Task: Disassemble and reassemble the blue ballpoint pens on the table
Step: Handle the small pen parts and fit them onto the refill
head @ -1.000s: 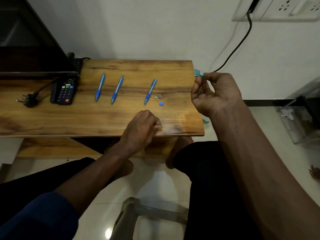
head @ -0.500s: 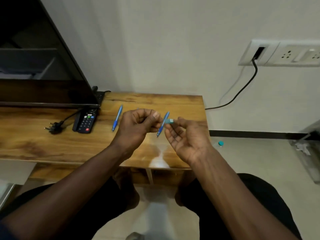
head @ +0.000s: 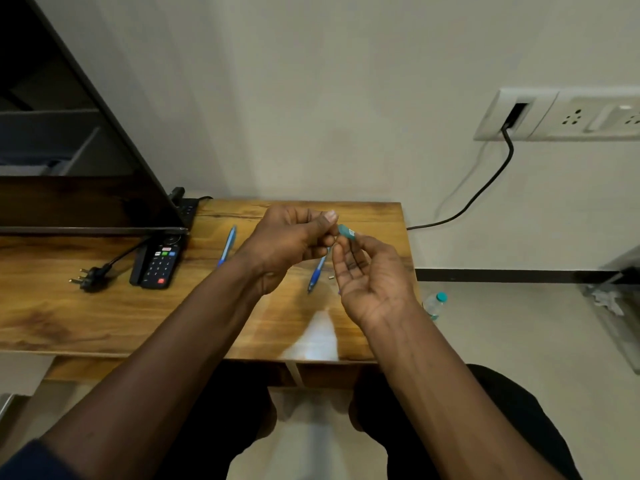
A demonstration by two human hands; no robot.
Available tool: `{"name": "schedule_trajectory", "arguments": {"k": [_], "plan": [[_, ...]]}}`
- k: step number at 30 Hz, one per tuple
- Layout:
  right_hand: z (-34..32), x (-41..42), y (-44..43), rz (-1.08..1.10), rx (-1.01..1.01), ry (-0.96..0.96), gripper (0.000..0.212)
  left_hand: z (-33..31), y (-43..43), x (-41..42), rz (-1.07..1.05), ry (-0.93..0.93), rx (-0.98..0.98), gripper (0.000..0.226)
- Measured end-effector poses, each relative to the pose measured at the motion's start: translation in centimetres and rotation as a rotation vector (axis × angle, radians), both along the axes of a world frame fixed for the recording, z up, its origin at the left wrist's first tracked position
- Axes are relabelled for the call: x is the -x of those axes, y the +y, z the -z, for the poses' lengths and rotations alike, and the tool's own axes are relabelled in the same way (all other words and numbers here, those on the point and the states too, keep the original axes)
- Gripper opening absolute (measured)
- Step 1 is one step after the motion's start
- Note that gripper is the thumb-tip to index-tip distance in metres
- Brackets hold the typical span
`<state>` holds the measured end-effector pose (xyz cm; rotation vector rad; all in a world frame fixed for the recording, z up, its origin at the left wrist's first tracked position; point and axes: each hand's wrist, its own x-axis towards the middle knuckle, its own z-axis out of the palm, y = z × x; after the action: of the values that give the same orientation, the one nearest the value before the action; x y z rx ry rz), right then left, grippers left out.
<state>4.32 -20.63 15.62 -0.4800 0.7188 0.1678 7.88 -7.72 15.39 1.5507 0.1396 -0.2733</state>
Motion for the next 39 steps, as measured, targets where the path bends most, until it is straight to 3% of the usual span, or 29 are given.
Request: {"name": "schedule_trajectory", "arguments": {"k": [9,13,18,25,31,36,39], "plan": [[0.4,-1.0,0.0,0.072,-0.019,-0.003,0.021,-0.9,-1.0,-1.4,-0.006,0.021,-0.092,0.025],[0.2,-1.4,0.1,0.118,-0.038,0.008,0.011,-1.6,-1.5,-1.7,-0.040,0.092,-0.034,0.018],[-0.2,-1.9,0.1,0.136,-0.041,-0.003,0.013,-2.4,-1.4,-2.0,-0.044,0.189,0.071,0.014],[-0.4,-2.0,-0.5,0.122,-0.026,-0.005,0.007,-2.4,-1.3,-2.1,-0.041,0.181,0.075,0.010],[0.1,-2.2,-0.6,0.112,0.005,-0.003,0.026,-2.7,-1.0,-2.1,0.004,0.170,0.052,0.013],[0.3,-2.3,-0.9,0.106,0.015,-0.012,0.023,-3.1,-0.8,-1.9,0.048,0.182,0.072,0.017],[0.5,-2.4,-1.0,0.122,0.029,-0.019,0.039,-3.2,-0.6,-1.9,0.053,0.174,0.061,0.019]]}}
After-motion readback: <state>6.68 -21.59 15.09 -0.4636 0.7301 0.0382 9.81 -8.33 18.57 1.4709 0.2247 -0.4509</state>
